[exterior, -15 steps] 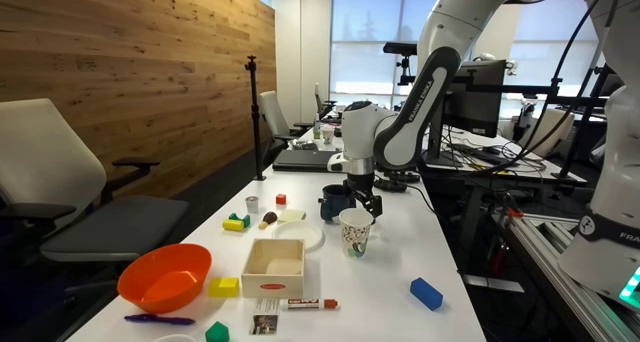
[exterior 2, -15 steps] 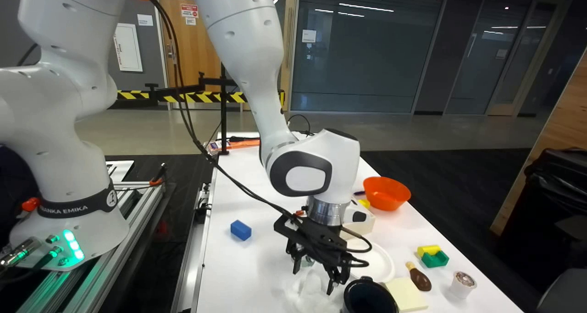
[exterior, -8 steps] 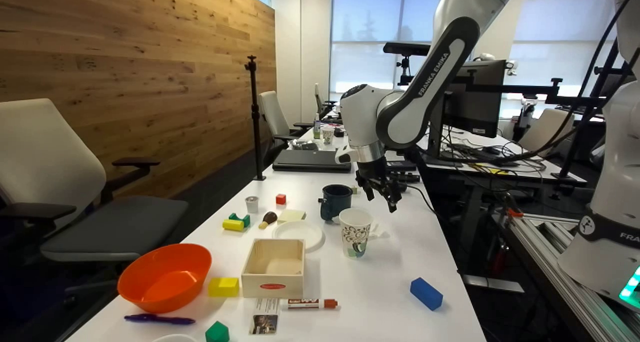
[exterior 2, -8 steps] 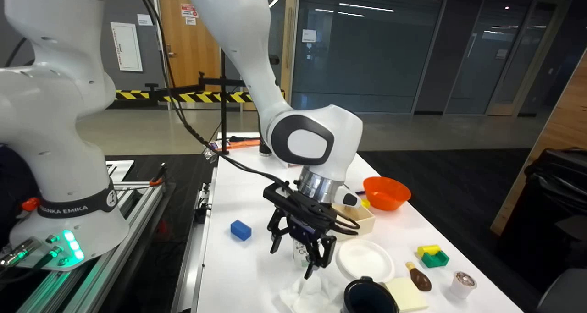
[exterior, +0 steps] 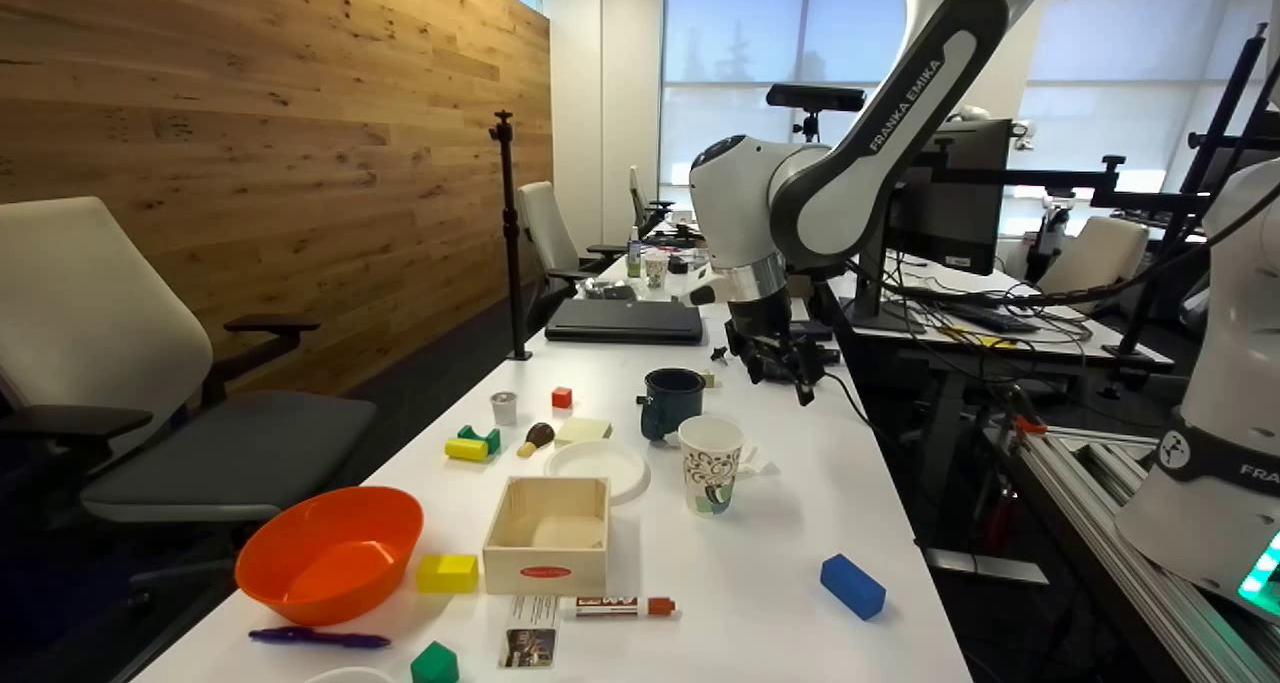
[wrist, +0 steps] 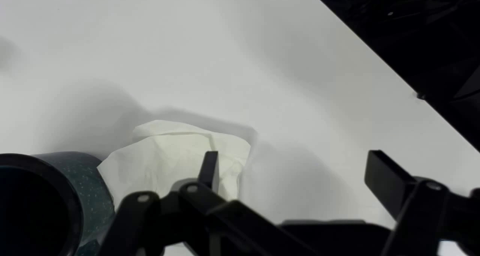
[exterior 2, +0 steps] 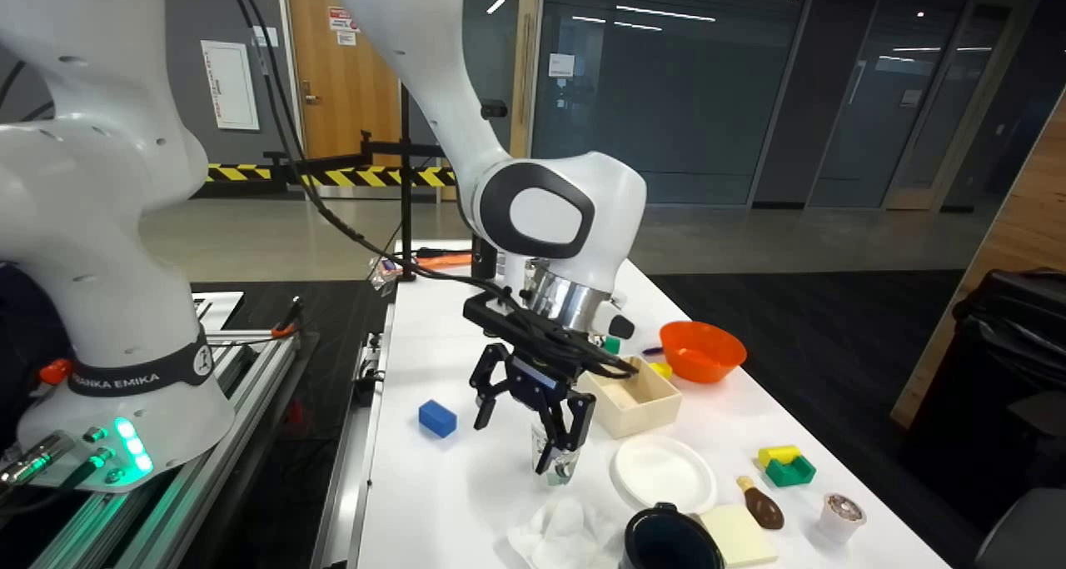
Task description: Move the napkin backwards.
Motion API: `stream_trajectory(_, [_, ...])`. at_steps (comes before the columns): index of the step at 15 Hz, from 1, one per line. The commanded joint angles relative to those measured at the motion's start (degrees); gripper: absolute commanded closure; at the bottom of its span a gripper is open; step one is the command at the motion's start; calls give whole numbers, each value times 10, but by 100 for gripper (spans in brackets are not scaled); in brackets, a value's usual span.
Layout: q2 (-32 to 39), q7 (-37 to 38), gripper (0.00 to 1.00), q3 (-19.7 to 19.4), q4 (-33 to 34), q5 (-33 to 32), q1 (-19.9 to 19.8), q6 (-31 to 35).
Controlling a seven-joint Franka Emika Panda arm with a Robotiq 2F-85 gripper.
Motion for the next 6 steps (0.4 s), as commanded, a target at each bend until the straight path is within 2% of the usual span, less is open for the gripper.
stream_trajectory(1, [-2, 0, 0, 1, -1, 0, 0, -1])
stream_trajectory(6, [-3, 0, 0, 0, -5, 0, 0, -1])
